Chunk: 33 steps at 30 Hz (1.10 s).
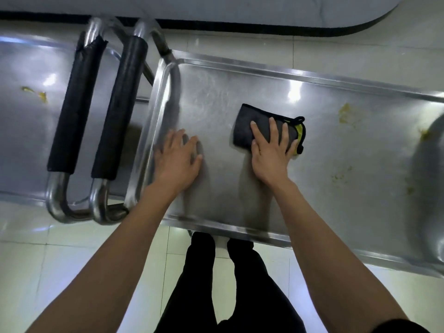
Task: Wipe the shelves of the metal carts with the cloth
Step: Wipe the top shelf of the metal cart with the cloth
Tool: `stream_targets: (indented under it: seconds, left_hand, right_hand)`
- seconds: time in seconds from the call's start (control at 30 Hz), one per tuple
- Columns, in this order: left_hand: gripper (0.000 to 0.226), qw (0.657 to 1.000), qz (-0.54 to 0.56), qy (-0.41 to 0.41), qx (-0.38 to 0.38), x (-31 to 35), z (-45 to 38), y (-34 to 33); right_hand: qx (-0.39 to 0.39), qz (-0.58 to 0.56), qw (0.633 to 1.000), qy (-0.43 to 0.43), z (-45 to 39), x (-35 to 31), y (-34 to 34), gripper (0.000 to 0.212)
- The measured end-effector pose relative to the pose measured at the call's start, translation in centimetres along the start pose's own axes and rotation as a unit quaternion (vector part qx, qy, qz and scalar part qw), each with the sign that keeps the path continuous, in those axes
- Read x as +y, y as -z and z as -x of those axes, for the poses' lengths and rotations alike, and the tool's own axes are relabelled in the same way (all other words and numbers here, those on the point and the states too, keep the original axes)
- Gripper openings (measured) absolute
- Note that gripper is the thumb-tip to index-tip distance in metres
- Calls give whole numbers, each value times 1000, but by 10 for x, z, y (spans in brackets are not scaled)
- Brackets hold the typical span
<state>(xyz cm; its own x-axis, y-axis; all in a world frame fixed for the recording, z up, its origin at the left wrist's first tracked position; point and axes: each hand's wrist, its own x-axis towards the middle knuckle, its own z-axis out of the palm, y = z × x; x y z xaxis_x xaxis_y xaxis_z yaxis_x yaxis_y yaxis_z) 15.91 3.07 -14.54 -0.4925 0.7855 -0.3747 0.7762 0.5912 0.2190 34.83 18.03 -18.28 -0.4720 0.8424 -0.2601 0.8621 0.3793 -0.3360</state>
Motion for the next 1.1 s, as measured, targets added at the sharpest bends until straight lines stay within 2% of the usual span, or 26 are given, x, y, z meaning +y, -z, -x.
stream_targets:
  seconds: [0.23,0.4,0.5,0.6,0.8,0.97,1.1]
  left_hand:
    - [46,998,20,56,4,-36,6,12]
    - [42,993,41,99,54,-45,32,3]
    - [50,994,48,90,46,-51,40,-4]
    - [43,993,59,82,57,-56,39,-4]
    - [47,996,14,82,34,-47,37,-6]
    - [51,995,-28,92,20,-34,36,-2]
    - [45,999,-46,-12,25,18,51,-16]
  right_hand:
    - [3,32,997,66,1,-67,-29,48]
    - [0,42,992,117,3,-122,-52,49]
    - [-8,39,987,158,3,-152,-65,49]
    - [-11,34,982,186,1,-168,-74,48]
    - [12,9,985,170,7,-143,-63,46]
    - [10,17,993,116,18,-78,-41,46]
    - [7,22,996,91,32,-16,-19,46]
